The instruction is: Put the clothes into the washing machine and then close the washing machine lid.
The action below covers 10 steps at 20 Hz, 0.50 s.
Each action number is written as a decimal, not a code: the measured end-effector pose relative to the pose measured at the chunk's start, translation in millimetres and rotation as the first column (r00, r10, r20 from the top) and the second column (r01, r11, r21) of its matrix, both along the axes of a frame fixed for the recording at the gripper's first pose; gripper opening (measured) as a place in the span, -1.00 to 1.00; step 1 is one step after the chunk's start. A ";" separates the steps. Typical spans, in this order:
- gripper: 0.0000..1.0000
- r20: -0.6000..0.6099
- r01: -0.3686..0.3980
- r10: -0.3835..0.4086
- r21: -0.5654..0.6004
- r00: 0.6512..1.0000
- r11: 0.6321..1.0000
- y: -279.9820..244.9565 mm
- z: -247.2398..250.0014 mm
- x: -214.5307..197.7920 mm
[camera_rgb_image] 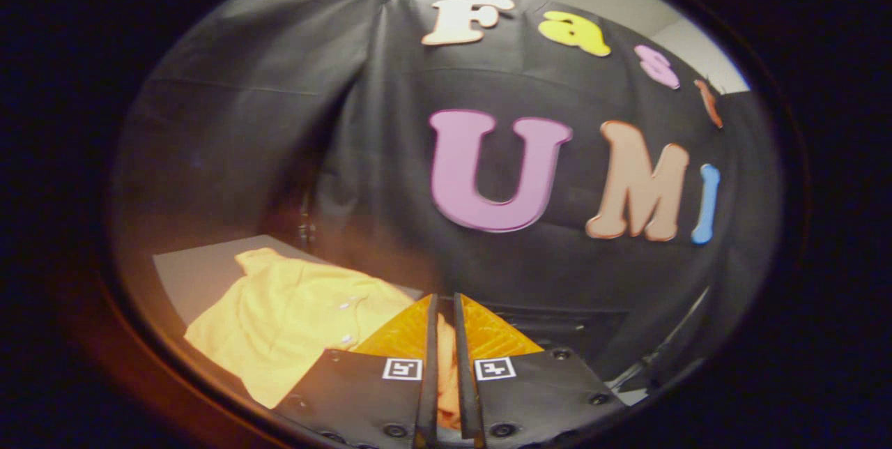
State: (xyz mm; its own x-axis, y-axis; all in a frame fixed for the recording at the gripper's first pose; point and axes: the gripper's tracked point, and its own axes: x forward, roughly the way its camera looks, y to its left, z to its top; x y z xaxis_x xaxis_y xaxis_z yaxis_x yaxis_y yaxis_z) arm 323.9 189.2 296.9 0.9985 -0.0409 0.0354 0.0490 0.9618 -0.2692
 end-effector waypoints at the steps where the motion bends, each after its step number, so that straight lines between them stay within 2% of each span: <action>1: -0.83 0.047 0.050 -0.048 -0.040 0.998 0.998 -22.6 13.9 -2.3; 3: -0.88 0.076 0.120 -0.112 -0.107 0.991 0.987 -47.5 24.2 3.4; 4: -0.88 0.070 0.128 -0.120 -0.119 0.990 0.985 -55.2 25.0 3.2; 10: -0.88 -0.012 0.113 -0.114 -0.053 0.993 0.992 -74.3 -7.9 -2.5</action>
State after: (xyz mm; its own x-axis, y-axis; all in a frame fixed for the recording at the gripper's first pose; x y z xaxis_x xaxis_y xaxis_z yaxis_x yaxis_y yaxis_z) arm 321.4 114.9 289.0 0.9879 -0.1526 0.0257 0.1528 0.9350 -0.3201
